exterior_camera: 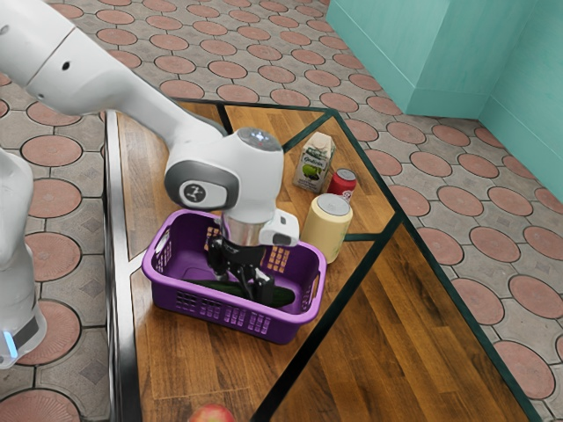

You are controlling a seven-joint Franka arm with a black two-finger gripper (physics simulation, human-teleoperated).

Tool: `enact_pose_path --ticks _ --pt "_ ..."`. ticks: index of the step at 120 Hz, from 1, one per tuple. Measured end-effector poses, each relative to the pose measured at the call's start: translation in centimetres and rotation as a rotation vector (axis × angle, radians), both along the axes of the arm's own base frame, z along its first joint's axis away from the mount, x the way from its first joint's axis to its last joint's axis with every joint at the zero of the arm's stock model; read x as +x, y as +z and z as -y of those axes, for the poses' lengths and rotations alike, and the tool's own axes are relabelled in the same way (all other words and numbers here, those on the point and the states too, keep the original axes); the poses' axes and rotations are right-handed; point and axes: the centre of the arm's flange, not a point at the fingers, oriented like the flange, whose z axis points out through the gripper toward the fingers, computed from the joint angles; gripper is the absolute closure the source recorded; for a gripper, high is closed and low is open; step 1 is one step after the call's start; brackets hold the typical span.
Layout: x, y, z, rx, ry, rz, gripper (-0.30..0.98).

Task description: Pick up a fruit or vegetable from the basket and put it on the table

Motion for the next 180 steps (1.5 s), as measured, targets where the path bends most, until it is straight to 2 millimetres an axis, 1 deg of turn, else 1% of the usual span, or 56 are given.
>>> enact_pose_path --ticks 4,11,21,32,45,49,70,91,96,100,106,125,146,180 --pt "0.0 0.1 0.0 0.002 0.003 0.002 0.25" --pt "-0.1 0.3 0.0 0.005 0.01 0.007 0.26" --pt "-0.2 1.1 -0.1 0.016 0.012 0.028 0.31" --pt "-0.4 1.6 0.0 0.026 0.015 0.041 0.31" --pt "-0.5 1.8 0.0 0.032 0.023 0.043 0.31" --pt "-0.6 1.7 0.2 0.035 0.022 0.043 0.34" --pt "-0.9 2.0 0.6 0.041 0.031 0.047 0.32" --pt "-1.0 2.5 0.4 0.051 0.05 0.058 0.36" --pt "-1.1 3.0 0.4 0.053 0.054 0.069 0.37" --pt "-1.2 3.3 0.4 0.056 0.056 0.076 0.36" --pt "-1.4 3.9 0.5 0.067 0.054 0.09 0.39" --pt "-1.5 5.1 0.8 0.098 0.045 0.115 0.42" --pt "-1.4 7.7 1.0 0.141 0.033 0.156 0.46" --pt "-1.1 10.8 1.2 0.207 0.02 0.175 0.51"
